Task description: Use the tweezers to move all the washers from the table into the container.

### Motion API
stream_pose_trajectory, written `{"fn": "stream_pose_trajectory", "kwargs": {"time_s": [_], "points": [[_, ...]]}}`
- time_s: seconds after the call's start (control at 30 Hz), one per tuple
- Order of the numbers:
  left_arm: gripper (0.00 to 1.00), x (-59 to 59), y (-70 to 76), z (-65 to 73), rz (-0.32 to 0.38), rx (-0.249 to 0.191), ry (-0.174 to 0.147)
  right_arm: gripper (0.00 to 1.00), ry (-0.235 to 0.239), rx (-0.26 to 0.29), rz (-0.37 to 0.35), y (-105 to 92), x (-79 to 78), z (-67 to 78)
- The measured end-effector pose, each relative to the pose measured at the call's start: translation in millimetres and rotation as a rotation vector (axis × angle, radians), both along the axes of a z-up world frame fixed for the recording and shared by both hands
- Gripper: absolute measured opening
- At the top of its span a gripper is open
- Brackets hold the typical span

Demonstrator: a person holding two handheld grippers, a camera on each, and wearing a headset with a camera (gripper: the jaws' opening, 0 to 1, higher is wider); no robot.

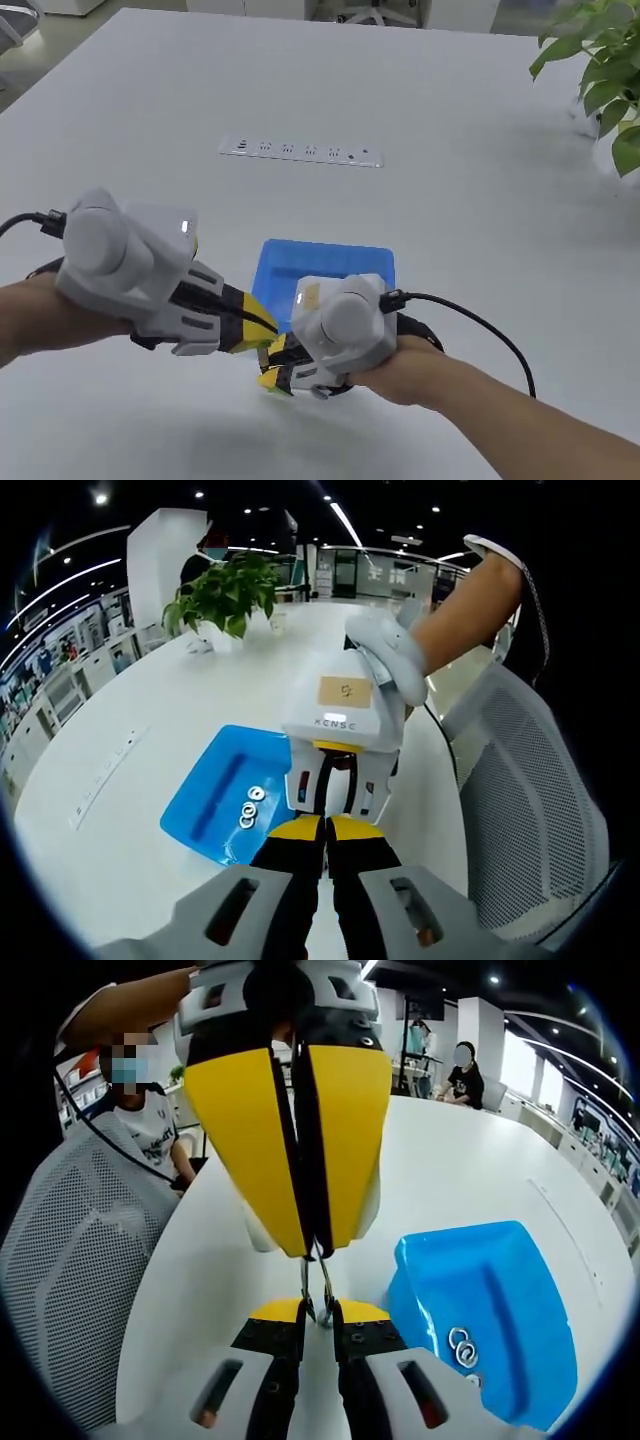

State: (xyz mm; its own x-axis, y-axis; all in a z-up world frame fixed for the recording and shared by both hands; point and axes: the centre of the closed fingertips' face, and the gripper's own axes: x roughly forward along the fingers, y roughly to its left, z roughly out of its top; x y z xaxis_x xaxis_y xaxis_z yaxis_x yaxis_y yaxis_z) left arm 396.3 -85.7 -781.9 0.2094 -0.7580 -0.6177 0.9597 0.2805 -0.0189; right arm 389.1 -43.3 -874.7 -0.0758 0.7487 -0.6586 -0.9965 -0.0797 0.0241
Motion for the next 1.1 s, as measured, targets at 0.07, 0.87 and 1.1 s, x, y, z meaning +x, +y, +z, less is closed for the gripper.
{"fn": "stream_pose_trajectory", "kwargs": {"time_s": [0.07, 0.87, 1.1], "points": [[0.05, 0.7, 0.0, -0.2, 0.003, -0.002, 0.002, 0.13, 0.001, 0.001, -0.002, 0.1, 0.1, -0.2], [0.05, 0.1, -0.1, -0.7, 0.001, 0.005, -0.001, 0.10, -0.009, -0.001, 0.009, 0.2, 0.2, 0.7], [0.05, 0.9, -0.5, 5.7, 0.001, 0.004, -0.010, 0.10, -0.021, 0.004, 0.008, -0.4, 1.6, 6.8]]}}
